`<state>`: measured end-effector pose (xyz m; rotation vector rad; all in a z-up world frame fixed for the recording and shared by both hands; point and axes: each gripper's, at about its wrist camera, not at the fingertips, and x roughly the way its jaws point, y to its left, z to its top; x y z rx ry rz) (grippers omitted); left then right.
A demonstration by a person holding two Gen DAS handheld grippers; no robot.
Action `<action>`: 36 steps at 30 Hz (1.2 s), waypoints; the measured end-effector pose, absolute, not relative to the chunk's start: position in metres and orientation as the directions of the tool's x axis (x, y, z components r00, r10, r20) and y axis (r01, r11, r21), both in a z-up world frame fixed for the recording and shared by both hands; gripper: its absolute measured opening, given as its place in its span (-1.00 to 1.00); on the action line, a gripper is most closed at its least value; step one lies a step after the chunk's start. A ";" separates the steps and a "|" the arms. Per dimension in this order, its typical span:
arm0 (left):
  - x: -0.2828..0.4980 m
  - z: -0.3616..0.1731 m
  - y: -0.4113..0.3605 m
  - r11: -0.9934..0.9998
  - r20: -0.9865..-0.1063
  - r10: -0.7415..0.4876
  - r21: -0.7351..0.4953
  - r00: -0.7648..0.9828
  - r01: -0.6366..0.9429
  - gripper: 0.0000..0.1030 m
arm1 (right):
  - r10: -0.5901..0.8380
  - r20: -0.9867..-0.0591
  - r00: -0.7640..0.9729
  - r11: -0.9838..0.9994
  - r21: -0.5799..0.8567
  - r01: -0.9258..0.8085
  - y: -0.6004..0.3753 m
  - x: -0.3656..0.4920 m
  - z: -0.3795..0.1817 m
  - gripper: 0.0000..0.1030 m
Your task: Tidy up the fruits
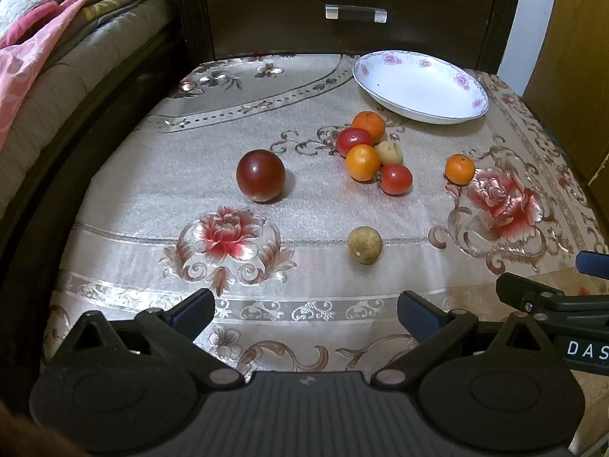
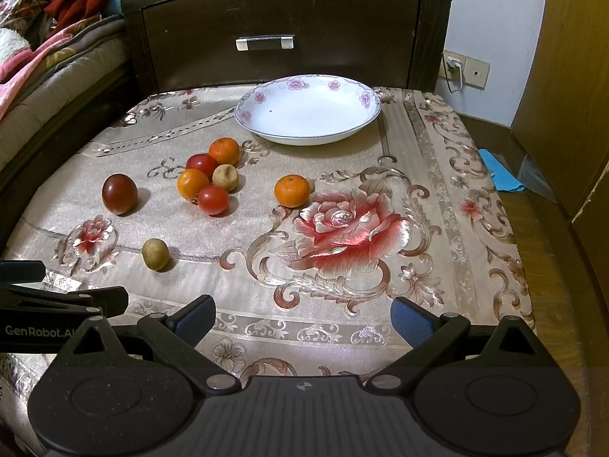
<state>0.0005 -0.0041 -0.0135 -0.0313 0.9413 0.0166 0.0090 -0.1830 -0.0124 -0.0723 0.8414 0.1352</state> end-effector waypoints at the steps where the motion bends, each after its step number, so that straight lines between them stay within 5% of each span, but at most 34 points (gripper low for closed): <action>1: 0.000 -0.014 -0.004 0.999 -0.809 0.001 -0.020 0.588 -0.028 1.00 | 0.091 -0.747 0.658 0.989 -0.010 -0.148 -0.183 0.009 -0.012 0.80; 36: 0.003 -0.015 -0.004 0.999 -0.821 -0.005 -0.027 0.571 -0.029 1.00 | 0.091 -0.754 0.650 0.989 -0.008 -0.147 -0.182 0.010 -0.017 0.80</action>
